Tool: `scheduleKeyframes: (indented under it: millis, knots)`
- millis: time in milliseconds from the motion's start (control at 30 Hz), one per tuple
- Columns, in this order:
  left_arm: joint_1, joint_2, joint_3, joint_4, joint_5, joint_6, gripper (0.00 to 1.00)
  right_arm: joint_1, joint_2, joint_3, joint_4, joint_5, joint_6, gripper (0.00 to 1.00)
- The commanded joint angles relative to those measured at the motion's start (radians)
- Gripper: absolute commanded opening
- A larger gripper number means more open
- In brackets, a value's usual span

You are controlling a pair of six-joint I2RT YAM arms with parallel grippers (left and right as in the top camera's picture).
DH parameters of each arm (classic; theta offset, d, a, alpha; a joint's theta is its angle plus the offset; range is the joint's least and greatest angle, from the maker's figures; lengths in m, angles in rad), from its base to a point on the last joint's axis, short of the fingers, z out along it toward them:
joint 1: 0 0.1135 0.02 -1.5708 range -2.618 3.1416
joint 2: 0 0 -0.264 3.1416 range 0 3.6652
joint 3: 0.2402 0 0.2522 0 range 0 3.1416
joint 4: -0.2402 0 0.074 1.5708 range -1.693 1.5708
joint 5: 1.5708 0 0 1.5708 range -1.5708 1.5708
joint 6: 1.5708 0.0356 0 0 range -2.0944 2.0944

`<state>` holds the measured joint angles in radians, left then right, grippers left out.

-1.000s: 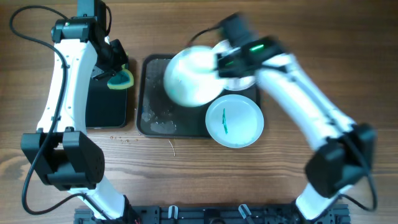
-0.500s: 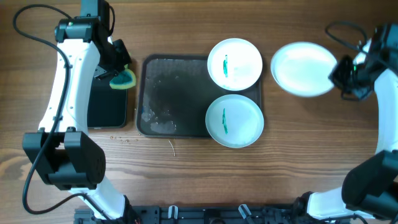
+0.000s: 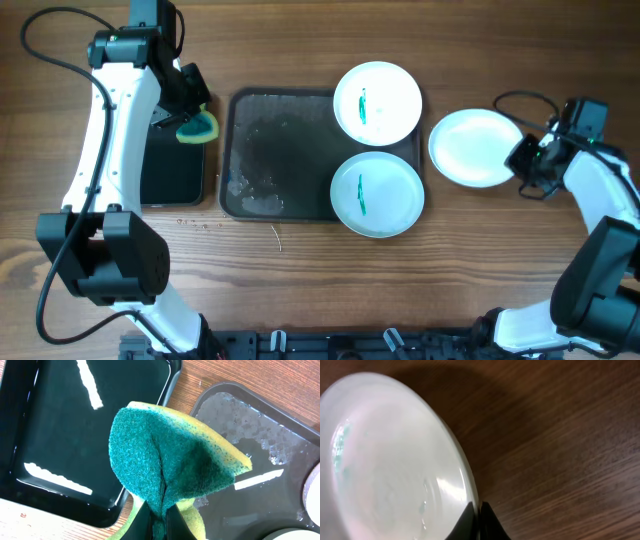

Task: Clean dirty plates on tray and stack at the side
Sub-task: 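Grasp the lower blue-tinted plate rim with right gripper, drag it center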

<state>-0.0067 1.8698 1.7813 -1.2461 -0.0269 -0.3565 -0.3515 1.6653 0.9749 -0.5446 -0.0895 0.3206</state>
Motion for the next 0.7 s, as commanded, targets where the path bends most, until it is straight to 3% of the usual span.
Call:
scheduleKeyframes:
  millis: [0, 233, 467, 667]
  knots:
    - [-0.004, -0.002, 0.004, 0.003, 0.012, 0.011, 0.04, 0.004, 0.0, -0.025, 0.028, 0.037, 0.02, 0.12]
    - [-0.005, -0.002, 0.004, 0.004, 0.012, 0.011, 0.04, 0.004, -0.001, 0.035, -0.106, -0.09, -0.032, 0.3]
    - [-0.005, -0.002, 0.004, 0.004, 0.012, 0.011, 0.04, 0.043, -0.02, 0.186, -0.435, -0.329, -0.147, 0.3]
    - [-0.005, -0.002, 0.004, 0.004, 0.012, 0.011, 0.04, 0.179, -0.02, 0.146, -0.495, -0.336, -0.215, 0.3]
